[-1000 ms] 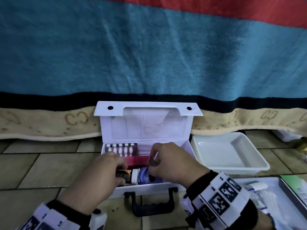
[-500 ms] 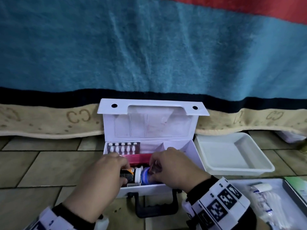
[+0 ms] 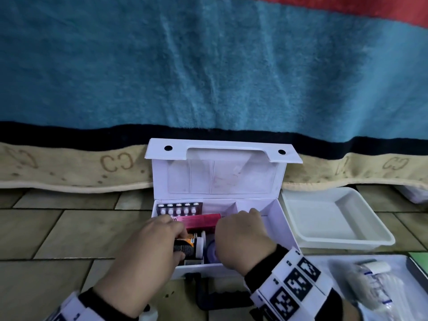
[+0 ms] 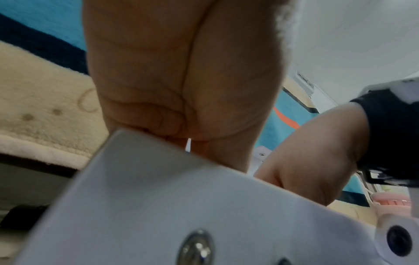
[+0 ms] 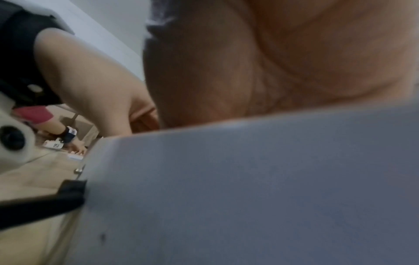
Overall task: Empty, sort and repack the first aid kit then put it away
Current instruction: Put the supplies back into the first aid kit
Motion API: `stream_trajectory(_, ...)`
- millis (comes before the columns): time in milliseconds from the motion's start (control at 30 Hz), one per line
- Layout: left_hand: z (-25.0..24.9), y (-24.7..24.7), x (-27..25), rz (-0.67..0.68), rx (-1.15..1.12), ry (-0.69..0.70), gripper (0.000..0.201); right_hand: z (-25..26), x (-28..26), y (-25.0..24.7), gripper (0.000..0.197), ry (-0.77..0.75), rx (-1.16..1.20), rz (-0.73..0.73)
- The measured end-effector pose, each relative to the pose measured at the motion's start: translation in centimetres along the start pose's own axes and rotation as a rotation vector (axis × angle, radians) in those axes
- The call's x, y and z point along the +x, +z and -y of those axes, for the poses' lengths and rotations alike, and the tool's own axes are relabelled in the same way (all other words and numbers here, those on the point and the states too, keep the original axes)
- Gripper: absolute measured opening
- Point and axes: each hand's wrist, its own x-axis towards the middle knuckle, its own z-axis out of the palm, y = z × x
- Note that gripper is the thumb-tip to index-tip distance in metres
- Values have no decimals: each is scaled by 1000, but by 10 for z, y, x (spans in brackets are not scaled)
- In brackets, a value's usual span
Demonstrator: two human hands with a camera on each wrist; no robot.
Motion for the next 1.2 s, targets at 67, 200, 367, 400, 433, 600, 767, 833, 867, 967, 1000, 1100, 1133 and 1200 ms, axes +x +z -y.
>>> stream_trajectory(67, 1, 1, 0, 7, 3, 6, 27, -2, 1, 0, 20, 2, 64, -1)
stream_trajectory(200, 2, 2, 4, -2, -39, -7, 26, -14, 6, 2, 30, 42, 330, -9)
stream_trajectory(367, -1, 0, 10, -64, -40, 28, 33, -20, 5, 13, 32, 45, 343, -26)
stream_trajectory(400, -1, 1, 12, -39, -37, 54, 38, -20, 4, 15, 31, 39, 335, -34)
stream_trajectory(433, 0, 2, 13, -5, -16, 74, 44, -20, 2, 16, 31, 32, 349, -45)
stream_trajectory(600, 2, 6, 13, 77, 79, 114, 76, -23, -2, 19, 45, -38, 451, -65)
stream_trajectory(767, 2, 11, 15, 59, 99, 129, 84, -20, -2, 25, 33, -30, 343, -142)
stream_trajectory(833, 1, 13, 15, 76, 125, 128, 82, -21, -2, 26, 29, -15, 374, -134)
stream_trajectory(867, 1, 14, 15, 79, 131, 123, 82, -21, -2, 26, 28, -10, 401, -120)
stream_trajectory(967, -1, 14, 14, 91, 136, 105, 87, -22, -1, 26, 29, -7, 408, -113)
stream_trajectory(1000, 0, 13, 14, 96, 135, 103, 87, -21, -1, 27, 30, -6, 391, -118)
stream_trajectory(1100, 0, 9, 14, 128, 143, 110, 101, -19, -1, 28, 31, 0, 308, -157)
stream_trajectory(1133, 2, 9, 15, 132, 145, 106, 102, -19, -1, 29, 29, 6, 302, -170)
stream_trajectory(1200, 2, 9, 14, 131, 141, 97, 93, -18, 0, 29, 29, 19, 319, -172)
